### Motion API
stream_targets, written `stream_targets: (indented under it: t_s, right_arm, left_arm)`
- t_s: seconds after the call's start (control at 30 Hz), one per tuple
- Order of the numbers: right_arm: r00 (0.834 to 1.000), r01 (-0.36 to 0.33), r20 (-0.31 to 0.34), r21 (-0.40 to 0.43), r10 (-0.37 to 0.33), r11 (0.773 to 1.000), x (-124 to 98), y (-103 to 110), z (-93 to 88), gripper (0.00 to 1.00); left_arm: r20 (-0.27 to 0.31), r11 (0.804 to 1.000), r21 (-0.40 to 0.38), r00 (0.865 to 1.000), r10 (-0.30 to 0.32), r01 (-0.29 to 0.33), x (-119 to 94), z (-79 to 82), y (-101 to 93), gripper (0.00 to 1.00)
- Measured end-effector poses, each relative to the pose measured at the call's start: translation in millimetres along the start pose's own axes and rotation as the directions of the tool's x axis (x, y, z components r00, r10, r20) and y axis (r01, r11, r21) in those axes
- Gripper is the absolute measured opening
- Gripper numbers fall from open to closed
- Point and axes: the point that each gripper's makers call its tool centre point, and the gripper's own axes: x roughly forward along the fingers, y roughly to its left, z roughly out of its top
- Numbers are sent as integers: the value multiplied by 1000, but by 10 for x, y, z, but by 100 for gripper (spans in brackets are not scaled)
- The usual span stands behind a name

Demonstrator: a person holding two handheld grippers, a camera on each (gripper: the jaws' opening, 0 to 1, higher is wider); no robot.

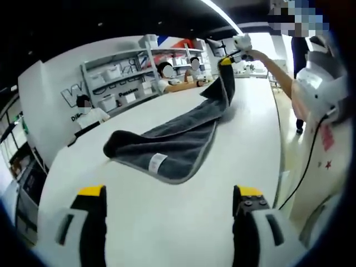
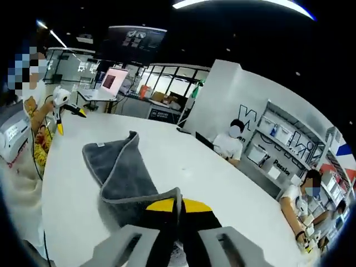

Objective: Fold the towel on the table until its edges align and the towel forms a compact rectangular stack.

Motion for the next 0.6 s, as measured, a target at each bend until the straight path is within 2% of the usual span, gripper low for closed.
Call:
stream_targets:
  t_s: [0.33, 0.6]
  right_arm:
    - [991, 130, -15, -11, -130, 991, 180, -388, 99, 3]
    - [972, 229, -54, -6, -229, 973, 287, -684, 111, 3]
  left_arm:
    - [-6, 1000, -6, 1000, 8, -8, -75, -37, 67, 99]
    - [-9, 1000, -7, 1000, 12, -12, -97, -53, 89, 99]
